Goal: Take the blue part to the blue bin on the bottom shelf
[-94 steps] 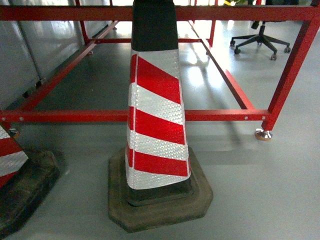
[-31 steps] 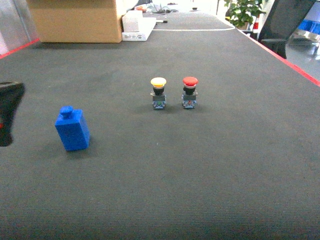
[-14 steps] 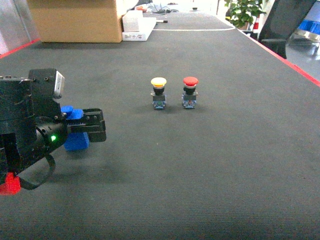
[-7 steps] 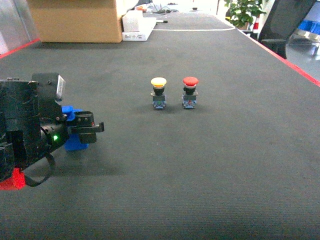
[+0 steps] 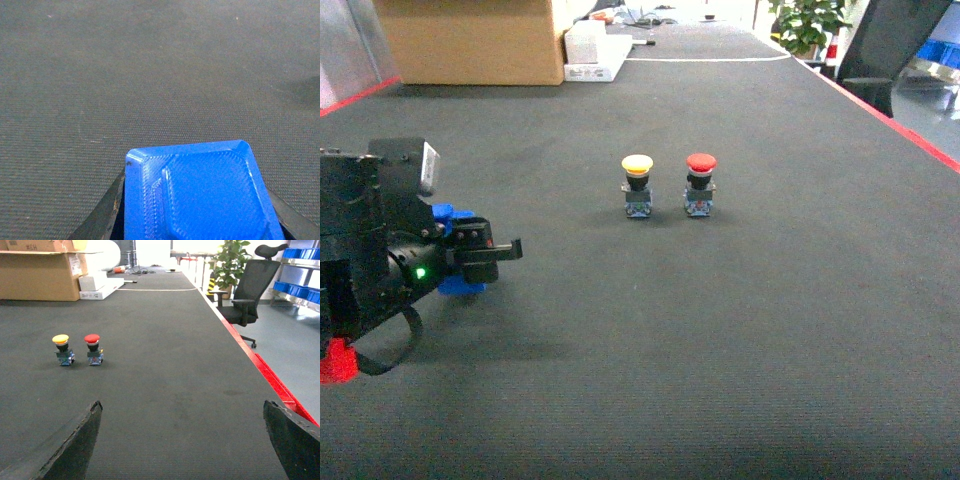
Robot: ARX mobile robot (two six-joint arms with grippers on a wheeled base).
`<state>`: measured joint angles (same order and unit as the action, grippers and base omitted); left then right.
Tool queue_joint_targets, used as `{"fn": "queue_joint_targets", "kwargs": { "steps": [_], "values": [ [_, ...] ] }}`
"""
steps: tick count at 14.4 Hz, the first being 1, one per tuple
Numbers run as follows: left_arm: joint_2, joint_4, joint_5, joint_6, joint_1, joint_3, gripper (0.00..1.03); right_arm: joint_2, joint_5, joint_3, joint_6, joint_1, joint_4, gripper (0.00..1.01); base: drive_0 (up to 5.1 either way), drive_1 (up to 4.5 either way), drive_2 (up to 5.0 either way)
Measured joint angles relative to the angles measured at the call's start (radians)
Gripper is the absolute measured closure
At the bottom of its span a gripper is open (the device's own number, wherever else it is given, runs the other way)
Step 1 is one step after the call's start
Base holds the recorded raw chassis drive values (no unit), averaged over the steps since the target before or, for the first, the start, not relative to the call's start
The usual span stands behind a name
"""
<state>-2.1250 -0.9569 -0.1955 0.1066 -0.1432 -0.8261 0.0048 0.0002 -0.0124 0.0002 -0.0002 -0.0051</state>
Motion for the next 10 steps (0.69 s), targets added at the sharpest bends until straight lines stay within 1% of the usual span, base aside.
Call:
{"fn": "queue_joint_targets", "kwargs": {
  "steps": [2,3,4,6,7,8,9,10],
  "values": [
    [0.124,-0.053,-0.068,0.003,-0.009,0.119,0.58,0.0,0.0,0.0,0.0,0.0,0.0,0.03,0.0,0.0,0.0],
    [0.205,-0.034,-0.081,0.018,-0.017,0.176,0.58,0.0,0.0,0.0,0.0,0.0,0.0,0.03,0.0,0.0,0.0],
    [0.313,-0.011,-0.08,0.02,-0.026,0.238,0.58,0.0,0.0,0.0,0.0,0.0,0.0,0.03,0.0,0.0,0.0],
    [0.568,0.084,-0.061,0.021,-0.023,0.295,0.58,0.0,0.0,0.0,0.0,0.0,0.0,0.03,0.0,0.0,0.0],
    [0.729,0.15,-0.047,0.018,-0.018,0.332,0.58,0.0,0.0,0.0,0.0,0.0,0.0,0.03,0.0,0.0,0.0],
    [0.841,0.201,-0.048,0.016,-0.018,0.378,0.58,0.0,0.0,0.0,0.0,0.0,0.0,0.03,0.0,0.0,0.0],
    [0.971,0.267,-0.058,0.004,-0.017,0.445,0.58,0.0,0.0,0.0,0.0,0.0,0.0,0.03,0.0,0.0,0.0],
    [1.056,0.314,-0.066,-0.01,-0.017,0.488,0.58,0.0,0.0,0.0,0.0,0.0,0.0,0.03,0.0,0.0,0.0]
  ]
}}
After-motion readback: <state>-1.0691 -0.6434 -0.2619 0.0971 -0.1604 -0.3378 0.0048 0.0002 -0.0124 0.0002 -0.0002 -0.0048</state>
